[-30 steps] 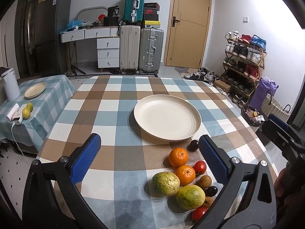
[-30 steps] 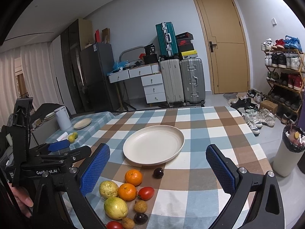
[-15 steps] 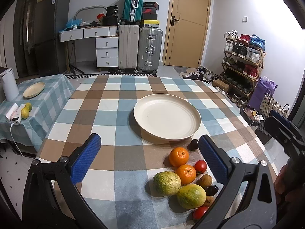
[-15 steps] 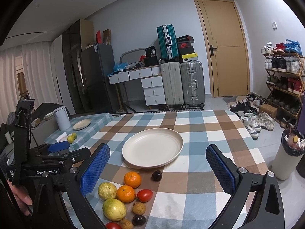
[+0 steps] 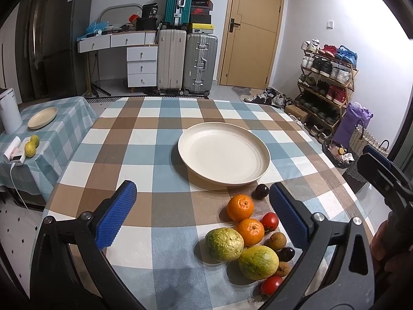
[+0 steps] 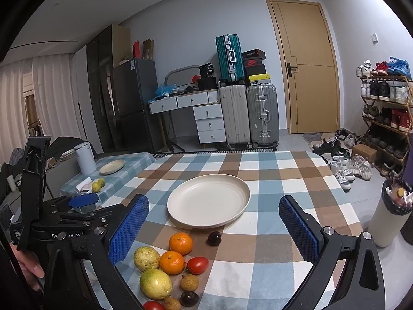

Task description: Organize fruits

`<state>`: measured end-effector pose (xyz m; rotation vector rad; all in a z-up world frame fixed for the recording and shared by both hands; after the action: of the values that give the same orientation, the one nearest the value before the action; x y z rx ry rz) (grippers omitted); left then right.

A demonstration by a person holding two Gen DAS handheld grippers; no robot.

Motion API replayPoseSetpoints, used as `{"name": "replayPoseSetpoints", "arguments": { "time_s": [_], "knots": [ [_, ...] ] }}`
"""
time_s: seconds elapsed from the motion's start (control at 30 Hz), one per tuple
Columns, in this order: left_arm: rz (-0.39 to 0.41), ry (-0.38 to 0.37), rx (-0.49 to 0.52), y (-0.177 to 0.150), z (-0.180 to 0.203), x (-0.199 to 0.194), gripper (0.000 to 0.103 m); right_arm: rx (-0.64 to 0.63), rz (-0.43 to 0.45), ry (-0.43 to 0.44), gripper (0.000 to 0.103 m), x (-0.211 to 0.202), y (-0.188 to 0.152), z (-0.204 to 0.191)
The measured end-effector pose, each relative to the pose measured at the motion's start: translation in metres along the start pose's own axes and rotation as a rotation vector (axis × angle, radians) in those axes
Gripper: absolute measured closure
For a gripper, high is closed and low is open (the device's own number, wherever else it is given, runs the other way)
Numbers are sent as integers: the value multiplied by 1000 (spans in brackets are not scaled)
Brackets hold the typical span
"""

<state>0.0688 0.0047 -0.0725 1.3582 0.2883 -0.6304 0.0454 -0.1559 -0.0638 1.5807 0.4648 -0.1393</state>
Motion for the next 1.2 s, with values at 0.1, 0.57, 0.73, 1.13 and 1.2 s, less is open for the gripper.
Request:
{"name": "replayPoseSetpoints", "arguments": {
  "time_s": [0.1,0.57,0.73,1.13,1.2],
  "knots": [
    [-3,-2,2,-2,1,2,0,8,-4,3,0,1,-1,0],
    [-60,-55,-40,-24,-2,21,1,18,-27,7,0,8,-9,1],
    [-137,-121,-129,-41,-16,37,1,24,-42,13,0,14,-14,0],
    [-243,-320,-244,-71,-26,68,4,34,-85,27,0,34,-28,0],
    [-258,-350,-253,-75,-25,72,9,35,-92,28,0,36,-30,0]
  ]
}}
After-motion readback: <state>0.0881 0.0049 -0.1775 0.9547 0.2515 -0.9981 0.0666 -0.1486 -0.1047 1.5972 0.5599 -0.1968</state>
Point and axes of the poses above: each gripper's, at about its wrist camera, not at the fingertips, and x roughly the way its jaws point, z to its right, y to its top, the point moved 8 cm from there along x, roughly the way its jaws point, and after that the axes turned 10 degrees about -y, right-handed, at the moved point
